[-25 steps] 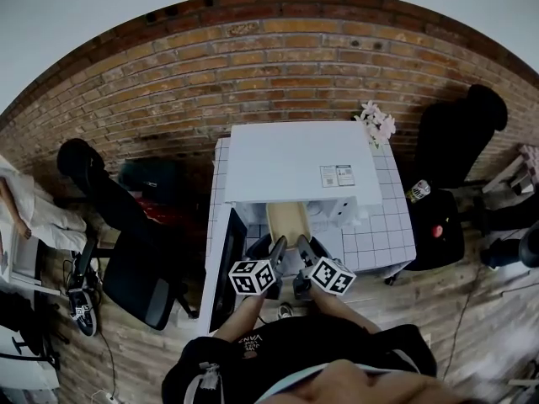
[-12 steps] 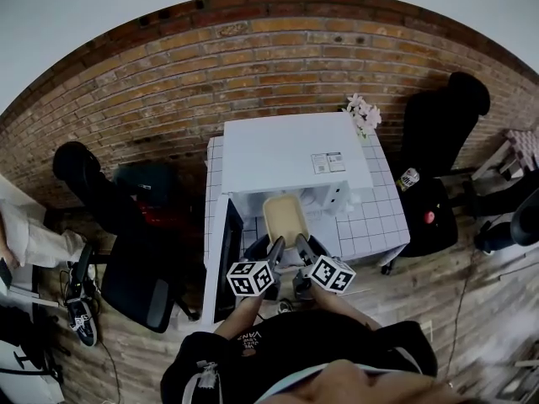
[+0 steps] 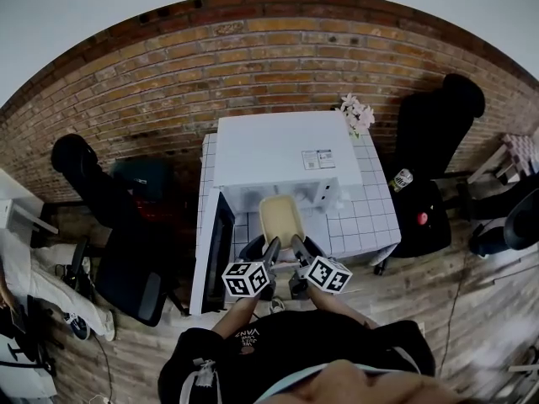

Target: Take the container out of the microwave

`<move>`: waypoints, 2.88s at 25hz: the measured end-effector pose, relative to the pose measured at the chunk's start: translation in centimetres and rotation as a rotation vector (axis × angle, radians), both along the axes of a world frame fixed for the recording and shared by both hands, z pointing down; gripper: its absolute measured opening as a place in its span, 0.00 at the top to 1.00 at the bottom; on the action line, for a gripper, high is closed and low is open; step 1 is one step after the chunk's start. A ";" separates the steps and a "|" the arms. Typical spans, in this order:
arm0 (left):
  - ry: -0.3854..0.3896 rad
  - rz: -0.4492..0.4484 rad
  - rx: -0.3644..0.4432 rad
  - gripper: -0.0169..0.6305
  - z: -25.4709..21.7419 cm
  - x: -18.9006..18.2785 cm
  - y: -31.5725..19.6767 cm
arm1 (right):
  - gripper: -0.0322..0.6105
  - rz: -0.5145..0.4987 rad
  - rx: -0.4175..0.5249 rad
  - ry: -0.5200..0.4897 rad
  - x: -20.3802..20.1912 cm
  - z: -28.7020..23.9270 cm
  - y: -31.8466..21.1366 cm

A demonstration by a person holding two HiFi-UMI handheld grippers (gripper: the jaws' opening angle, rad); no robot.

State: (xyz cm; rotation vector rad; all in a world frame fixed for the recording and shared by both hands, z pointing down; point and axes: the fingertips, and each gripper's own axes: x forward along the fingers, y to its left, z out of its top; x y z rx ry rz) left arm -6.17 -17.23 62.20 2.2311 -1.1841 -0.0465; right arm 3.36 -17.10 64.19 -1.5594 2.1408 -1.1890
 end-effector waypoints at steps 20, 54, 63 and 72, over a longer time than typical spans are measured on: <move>0.006 -0.086 0.021 0.69 -1.0 2.8 7.0 | 0.68 -0.104 0.017 0.016 2.8 -1.0 6.1; -0.010 -0.142 0.020 0.69 -0.7 7.6 16.0 | 0.68 -0.191 0.009 0.011 7.4 -0.8 14.9; -0.005 -0.106 0.026 0.69 -1.0 8.0 16.3 | 0.69 -0.149 0.012 0.006 7.8 -1.1 15.3; -0.013 -0.057 0.020 0.69 -1.2 6.2 16.1 | 0.69 -0.097 0.005 -0.008 6.0 -1.1 15.5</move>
